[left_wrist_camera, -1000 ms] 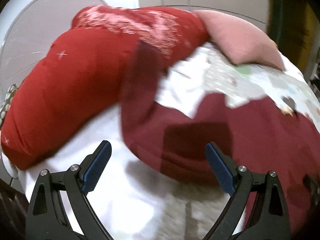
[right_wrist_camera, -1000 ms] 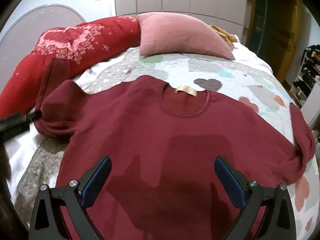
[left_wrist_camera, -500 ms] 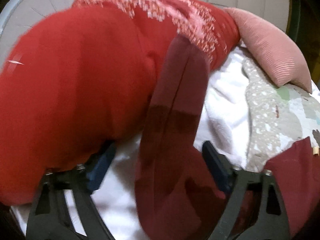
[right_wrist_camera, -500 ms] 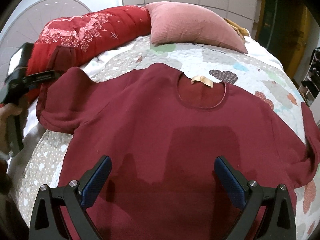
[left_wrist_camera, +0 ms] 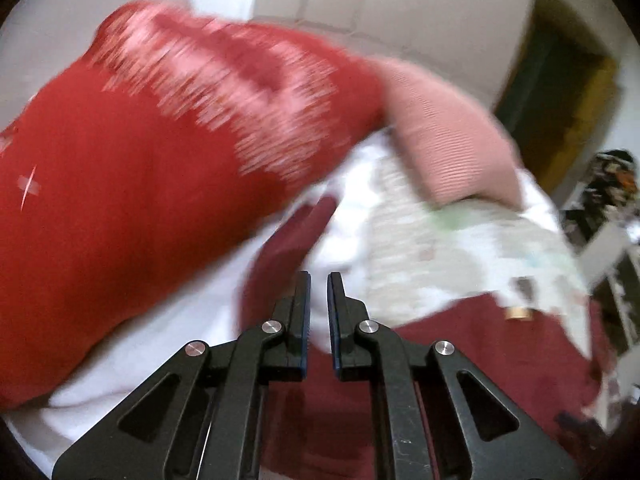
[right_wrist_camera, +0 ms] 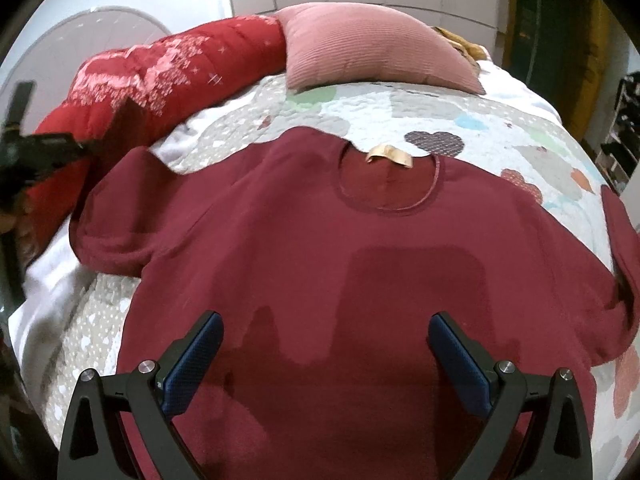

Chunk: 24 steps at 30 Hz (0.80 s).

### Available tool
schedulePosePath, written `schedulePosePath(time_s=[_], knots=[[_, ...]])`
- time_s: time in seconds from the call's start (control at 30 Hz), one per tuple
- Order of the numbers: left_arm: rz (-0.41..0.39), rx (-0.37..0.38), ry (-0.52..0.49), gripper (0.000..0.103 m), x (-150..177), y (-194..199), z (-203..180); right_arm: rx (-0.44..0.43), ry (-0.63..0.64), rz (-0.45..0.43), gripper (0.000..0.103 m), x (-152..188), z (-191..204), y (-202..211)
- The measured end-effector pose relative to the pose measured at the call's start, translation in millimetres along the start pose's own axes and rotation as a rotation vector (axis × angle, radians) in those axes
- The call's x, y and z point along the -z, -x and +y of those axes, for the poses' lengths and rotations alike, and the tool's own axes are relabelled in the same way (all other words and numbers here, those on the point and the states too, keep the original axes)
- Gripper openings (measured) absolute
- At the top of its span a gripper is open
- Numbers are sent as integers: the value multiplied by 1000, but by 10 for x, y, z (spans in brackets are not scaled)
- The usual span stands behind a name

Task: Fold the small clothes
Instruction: 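Close the left gripper on the sweatshirt sleeve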

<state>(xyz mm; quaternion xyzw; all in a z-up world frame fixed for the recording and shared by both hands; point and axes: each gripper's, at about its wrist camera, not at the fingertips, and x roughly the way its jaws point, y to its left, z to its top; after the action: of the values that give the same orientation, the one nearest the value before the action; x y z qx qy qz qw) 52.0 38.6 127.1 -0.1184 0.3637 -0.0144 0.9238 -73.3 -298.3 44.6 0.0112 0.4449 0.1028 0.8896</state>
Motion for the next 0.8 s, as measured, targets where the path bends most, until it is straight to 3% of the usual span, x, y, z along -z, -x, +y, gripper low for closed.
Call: schedulePosePath(time_s=[0.17, 0.37, 0.4, 0.47, 0.5, 0.53, 0.73, 0.8], knots=[[-7, 62, -73, 7, -29, 70, -557, 4, -48, -19, 102, -35, -165, 125], [53, -25, -69, 7, -10, -95, -298, -5, -73, -17, 102, 6, -299, 210], [71, -53, -82, 11, 30, -128, -192, -9, -77, -11, 102, 15, -304, 198], [103, -119, -129, 30, 101, -201, -34, -25, -83, 6, 102, 22, -282, 141], [114, -138, -144, 46, 160, -226, 28, -33, -82, 13, 102, 17, -256, 111], [125, -153, -167, 52, 213, -270, 105, -41, -77, 17, 102, 21, -228, 91], [233, -86, -291, 52, 408, -545, 188, -85, 26, 31, 102, -34, 121, -24], [256, -122, -326, 52, 422, -684, 146, -94, 32, 39, 102, -20, 171, -51]])
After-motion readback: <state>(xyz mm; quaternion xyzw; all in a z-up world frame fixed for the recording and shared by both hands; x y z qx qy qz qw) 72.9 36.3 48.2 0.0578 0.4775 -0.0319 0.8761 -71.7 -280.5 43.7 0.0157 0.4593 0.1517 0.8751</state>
